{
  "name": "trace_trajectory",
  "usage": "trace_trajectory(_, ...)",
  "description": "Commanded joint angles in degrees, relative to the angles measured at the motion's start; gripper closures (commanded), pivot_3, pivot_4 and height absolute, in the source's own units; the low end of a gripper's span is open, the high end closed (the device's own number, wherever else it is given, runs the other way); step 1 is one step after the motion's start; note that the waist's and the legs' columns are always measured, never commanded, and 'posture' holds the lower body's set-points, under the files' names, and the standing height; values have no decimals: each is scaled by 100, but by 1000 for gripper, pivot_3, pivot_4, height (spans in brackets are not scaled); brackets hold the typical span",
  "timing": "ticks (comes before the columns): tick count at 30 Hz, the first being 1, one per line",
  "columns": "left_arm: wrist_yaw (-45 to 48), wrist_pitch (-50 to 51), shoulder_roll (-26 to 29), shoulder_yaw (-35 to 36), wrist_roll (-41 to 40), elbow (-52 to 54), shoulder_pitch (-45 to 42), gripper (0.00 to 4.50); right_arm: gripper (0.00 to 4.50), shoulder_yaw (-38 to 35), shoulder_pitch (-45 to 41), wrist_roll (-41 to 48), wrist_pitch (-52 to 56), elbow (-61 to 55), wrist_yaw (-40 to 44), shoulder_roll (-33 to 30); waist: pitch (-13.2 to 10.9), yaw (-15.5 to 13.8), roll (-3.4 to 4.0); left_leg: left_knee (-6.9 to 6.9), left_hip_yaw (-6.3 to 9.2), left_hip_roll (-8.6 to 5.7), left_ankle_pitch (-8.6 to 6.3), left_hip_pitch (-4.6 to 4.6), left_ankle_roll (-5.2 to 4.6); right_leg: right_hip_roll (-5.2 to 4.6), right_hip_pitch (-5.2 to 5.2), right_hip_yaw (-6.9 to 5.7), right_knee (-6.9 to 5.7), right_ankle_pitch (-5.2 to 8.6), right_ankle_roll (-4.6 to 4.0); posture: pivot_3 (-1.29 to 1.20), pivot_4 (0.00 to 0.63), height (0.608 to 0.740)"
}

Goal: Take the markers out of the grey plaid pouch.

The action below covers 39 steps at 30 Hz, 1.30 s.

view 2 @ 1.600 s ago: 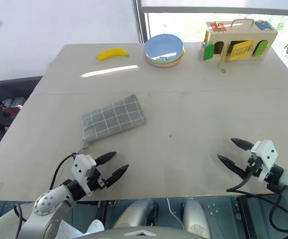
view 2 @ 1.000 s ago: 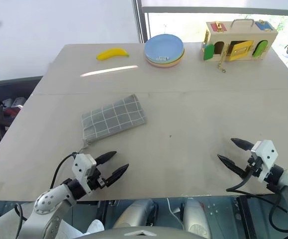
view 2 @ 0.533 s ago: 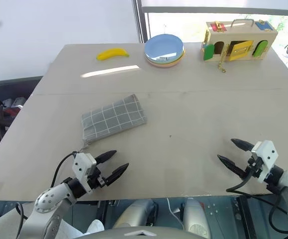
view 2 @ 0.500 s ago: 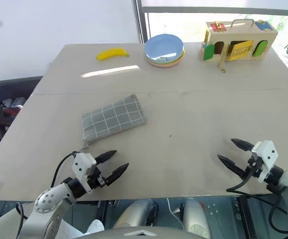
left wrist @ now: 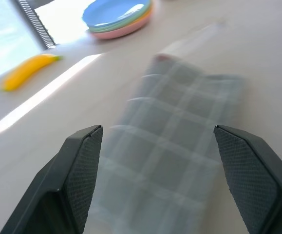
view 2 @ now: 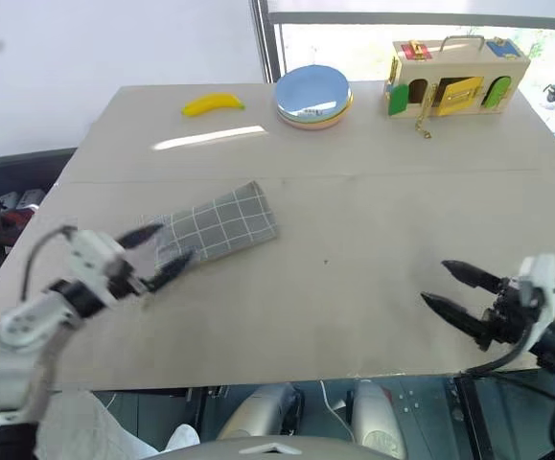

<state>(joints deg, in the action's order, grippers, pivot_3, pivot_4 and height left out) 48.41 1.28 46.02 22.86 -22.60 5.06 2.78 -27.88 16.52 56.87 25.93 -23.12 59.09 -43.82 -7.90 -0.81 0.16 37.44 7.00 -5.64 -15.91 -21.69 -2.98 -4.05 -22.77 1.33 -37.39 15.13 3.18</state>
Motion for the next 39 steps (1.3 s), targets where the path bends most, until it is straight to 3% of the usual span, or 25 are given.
trace_trajectory(1, 523, -1164, 339, 74, 448, -876, -174, 731, 406, -253, -119, 581, 374, -326, -59, -140, 0, -3, 0, 0, 0, 0, 0, -1, 0, -1, 0, 0, 5, 0, 0, 0, 150, 740)
trace_trajectory(5, 565, -3076, 572, -388, 1435, -2286, -633, 731, 406, -204, -229, 568, 492, -394, -126, -145, 0, -31, -2, -1, -1, -3, 6, -6, 10, -6, 1, -1, 21, -1, 0, 0, 150, 740)
trace_trajectory(10, -100, -6199, 960, -1094, 3065, -4083, -1393, 731, 406, -141, -289, 408, 477, -374, -138, -64, -4, -26, -14, -6, 1, -4, 5, -17, 9, -8, -3, -5, 32, -2, 0, 0, 150, 740)
trace_trajectory(15, -1033, -8041, 1116, -1628, 4552, -5187, -1970, 731, 406, -68, -359, 291, 429, -383, -178, 6, -4, 1, -13, -11, -2, -5, 4, -16, 7, -9, -6, 0, 32, -3, 1, 0, 150, 740)
trace_trajectory(18, -1717, -8462, 1222, -1783, 5525, -5453, -2065, 731, 406, -59, -370, 237, 416, -412, -188, 49, -2, 8, -10, -13, -5, -5, 3, -13, 6, -7, -9, 3, 29, -3, 1, 0, 150, 740)
trace_trajectory(24, -4815, -7904, 1203, -2439, 7993, -5190, -2228, 731, 406, 3, -278, 217, 477, -631, -56, 39, 17, -32, 17, -11, -25, -8, -8, 5, -16, -7, -7, 20, -5, -2, 3, 0, 150, 740)
trace_trajectory(30, -6704, -7386, 1096, -3522, 8848, -5601, -2635, 731, 406, 197, -66, -335, 329, -740, 516, -341, 32, -154, 39, -5, -30, -9, -5, 66, -11, -8, 35, 12, -43, 2, 9, 0, 150, 740)
trace_trajectory(33, -7062, -7311, 985, -3855, 8789, -5786, -2847, 1725, 406, 236, -151, -358, 330, -745, 529, -346, 34, -177, 43, -4, -25, -8, -5, 99, -11, -9, 69, -6, -41, 6, 15, 0, 150, 740)
trace_trajectory(39, -7200, -7308, 800, -4173, 8298, -5780, -3049, 4332, 406, 339, -253, -439, 343, -751, 504, -300, 50, -243, 66, -2, -23, -14, -5, 94, -11, -16, 69, -13, -38, 4, 12, 0, 150, 740)
